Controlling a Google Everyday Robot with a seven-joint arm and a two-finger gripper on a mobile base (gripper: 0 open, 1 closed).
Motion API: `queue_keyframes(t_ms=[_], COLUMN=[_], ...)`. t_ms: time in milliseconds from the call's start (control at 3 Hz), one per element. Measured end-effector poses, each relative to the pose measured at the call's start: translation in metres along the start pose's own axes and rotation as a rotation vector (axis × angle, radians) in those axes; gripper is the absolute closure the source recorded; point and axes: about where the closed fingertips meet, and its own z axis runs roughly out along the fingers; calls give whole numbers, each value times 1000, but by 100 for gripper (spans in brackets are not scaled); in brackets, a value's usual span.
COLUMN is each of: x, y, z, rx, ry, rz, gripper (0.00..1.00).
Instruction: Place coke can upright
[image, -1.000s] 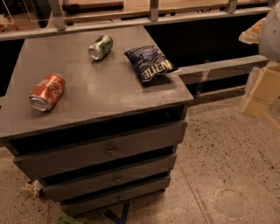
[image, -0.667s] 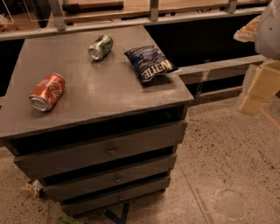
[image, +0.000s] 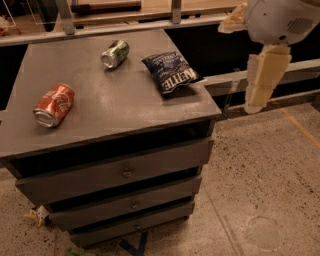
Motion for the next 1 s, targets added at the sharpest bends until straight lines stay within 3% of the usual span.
queue_keyframes(t_ms=[667,1000], x=[-80,-80], y=[-30,-31], z=[35,35], rx=[-40,-38], ry=[-106,-106], rz=[-455,-454], gripper=[0,0])
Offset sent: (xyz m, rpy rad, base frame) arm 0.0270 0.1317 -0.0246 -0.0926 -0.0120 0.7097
